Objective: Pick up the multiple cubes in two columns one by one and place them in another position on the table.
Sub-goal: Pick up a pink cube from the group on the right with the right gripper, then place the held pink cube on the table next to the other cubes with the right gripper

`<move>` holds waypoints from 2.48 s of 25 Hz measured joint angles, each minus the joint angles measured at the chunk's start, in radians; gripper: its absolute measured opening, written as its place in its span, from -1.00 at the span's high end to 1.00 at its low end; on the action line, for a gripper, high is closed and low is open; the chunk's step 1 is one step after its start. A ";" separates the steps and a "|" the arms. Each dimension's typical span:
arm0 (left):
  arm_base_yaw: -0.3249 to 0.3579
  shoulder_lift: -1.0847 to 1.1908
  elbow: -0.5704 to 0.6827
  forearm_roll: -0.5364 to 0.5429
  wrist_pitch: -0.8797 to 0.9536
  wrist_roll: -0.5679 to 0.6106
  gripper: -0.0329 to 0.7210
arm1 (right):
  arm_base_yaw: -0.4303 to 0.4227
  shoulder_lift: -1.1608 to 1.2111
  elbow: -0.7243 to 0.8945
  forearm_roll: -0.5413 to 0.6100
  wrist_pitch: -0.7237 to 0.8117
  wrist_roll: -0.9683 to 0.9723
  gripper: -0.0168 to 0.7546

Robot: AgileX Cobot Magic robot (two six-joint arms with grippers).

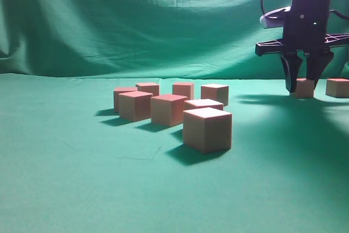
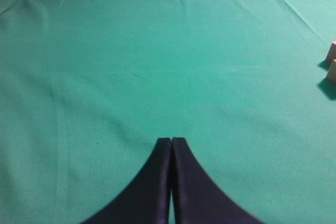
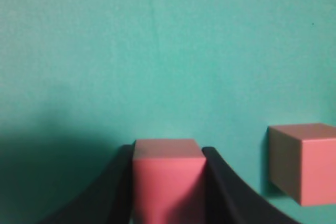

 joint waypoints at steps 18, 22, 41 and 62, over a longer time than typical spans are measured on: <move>0.000 0.000 0.000 0.000 0.000 0.000 0.91 | 0.227 -0.397 -0.089 0.038 0.285 -0.081 0.26; 0.000 0.000 0.000 0.000 0.000 0.000 0.91 | 0.423 -0.446 -0.033 0.044 0.290 -0.093 0.26; 0.000 0.000 0.000 0.000 0.000 0.000 0.91 | 0.904 -0.454 0.352 0.194 0.245 -0.369 0.26; 0.000 0.000 0.000 0.000 0.000 0.000 0.91 | 0.790 -0.395 0.555 0.158 -0.134 -0.594 0.26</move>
